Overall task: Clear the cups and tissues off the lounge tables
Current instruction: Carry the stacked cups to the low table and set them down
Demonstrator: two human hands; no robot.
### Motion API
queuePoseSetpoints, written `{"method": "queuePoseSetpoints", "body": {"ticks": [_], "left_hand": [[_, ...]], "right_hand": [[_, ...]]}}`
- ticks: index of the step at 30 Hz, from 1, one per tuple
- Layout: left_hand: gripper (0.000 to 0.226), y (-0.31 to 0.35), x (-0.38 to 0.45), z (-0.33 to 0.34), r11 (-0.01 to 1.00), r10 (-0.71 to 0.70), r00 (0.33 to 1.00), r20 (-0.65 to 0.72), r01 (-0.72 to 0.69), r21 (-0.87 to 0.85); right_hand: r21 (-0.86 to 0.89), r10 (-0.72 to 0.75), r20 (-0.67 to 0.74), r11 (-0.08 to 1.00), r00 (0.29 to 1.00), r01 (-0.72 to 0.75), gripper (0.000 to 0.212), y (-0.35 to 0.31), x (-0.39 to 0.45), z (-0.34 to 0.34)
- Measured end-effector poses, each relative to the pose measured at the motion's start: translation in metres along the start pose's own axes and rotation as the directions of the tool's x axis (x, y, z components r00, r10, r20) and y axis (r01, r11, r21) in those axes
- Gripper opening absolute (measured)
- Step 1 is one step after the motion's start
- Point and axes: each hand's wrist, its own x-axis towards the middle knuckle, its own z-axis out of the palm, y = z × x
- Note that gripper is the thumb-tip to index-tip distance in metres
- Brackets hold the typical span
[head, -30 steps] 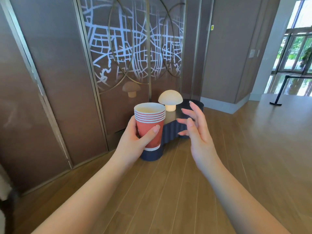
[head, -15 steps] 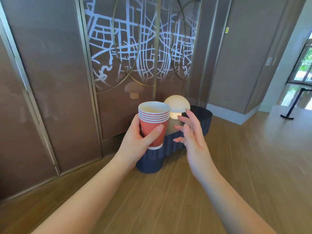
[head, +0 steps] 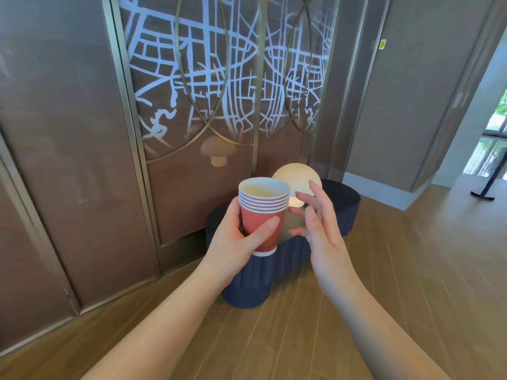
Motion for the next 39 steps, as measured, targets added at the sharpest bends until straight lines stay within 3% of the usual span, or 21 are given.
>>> {"method": "queuePoseSetpoints", "body": {"ticks": [7, 13, 22, 32, 39], "left_hand": [[0.063, -0.066, 0.111, 0.007, 0.998, -0.055, 0.998, -0.031, 0.056, 0.018], [0.062, -0.102, 0.217, 0.029, 0.995, -0.081, 0.994, -0.069, 0.085, 0.054], [0.070, -0.176, 0.338, 0.025, 0.986, -0.117, 0.985, -0.129, 0.131, 0.103], [0.069, -0.301, 0.482, -0.027, 0.960, -0.169, 0.979, -0.110, 0.189, 0.207], [0.072, -0.370, 0.579, -0.068, 0.923, -0.217, 0.970, -0.112, 0.241, 0.301]], "right_hand": [[0.032, 0.017, 0.030, 0.999, 0.999, -0.018, 0.061, 0.090, 0.109, -0.011], [0.044, 0.036, 0.054, 0.998, 0.998, -0.039, 0.043, 0.157, 0.217, -0.031], [0.030, 0.067, 0.077, 0.997, 0.995, -0.070, 0.040, 0.244, 0.336, -0.038], [0.010, 0.189, 0.100, 0.981, 0.977, -0.191, 0.062, 0.378, 0.457, 0.017], [-0.079, 0.265, 0.126, 0.963, 0.956, -0.257, 0.040, 0.455, 0.526, 0.056]]}}
